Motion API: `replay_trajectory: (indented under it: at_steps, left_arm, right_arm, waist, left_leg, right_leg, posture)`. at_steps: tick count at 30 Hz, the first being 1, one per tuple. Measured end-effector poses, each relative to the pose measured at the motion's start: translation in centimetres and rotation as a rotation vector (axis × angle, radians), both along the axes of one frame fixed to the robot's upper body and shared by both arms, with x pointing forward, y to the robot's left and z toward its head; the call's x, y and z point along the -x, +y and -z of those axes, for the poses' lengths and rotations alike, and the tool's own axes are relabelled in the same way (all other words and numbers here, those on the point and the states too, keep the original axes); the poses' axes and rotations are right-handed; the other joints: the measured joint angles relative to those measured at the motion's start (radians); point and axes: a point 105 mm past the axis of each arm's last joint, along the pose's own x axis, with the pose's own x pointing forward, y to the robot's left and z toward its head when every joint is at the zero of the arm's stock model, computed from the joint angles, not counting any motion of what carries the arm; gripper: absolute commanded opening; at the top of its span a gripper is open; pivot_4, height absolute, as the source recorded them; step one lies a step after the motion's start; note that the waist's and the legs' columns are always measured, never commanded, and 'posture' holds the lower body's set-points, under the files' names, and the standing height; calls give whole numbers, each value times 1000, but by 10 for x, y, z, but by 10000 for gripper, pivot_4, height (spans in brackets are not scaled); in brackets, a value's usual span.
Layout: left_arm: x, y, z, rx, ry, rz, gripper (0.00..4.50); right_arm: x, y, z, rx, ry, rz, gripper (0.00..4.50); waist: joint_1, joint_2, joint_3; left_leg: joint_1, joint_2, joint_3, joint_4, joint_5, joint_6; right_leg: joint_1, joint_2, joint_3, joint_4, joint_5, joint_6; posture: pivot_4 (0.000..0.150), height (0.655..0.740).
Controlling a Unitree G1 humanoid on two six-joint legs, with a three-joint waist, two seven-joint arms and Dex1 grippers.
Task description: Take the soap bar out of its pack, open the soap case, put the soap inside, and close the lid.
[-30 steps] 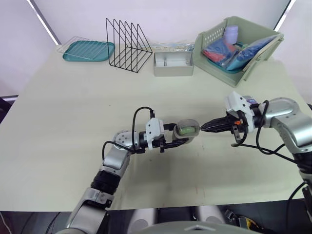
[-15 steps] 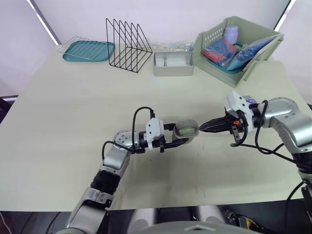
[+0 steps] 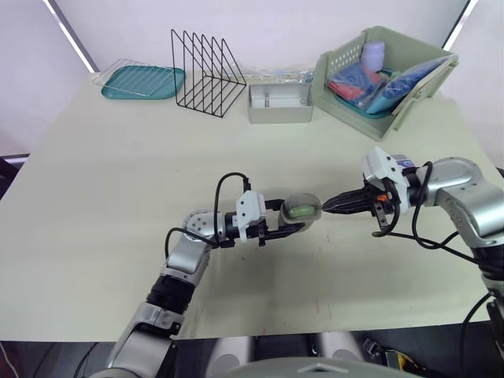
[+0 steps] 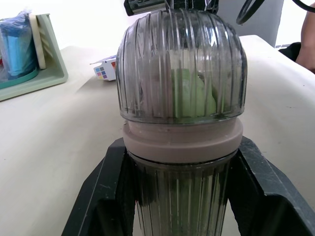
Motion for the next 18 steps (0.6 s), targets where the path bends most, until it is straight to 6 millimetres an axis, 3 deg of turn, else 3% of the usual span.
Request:
replay_trajectory:
  at_steps: [18]
  left_arm:
    - [-5,3,0,20,5,-30,18992]
  right_arm:
    - [-3,2,-24,-90,-4,17,665]
  waist:
    - [0,0,0]
  left_leg:
    - [0,0,0,0,0,0]
  right_leg:
    - [0,0,0,0,0,0]
  posture:
    - [1500,7400]
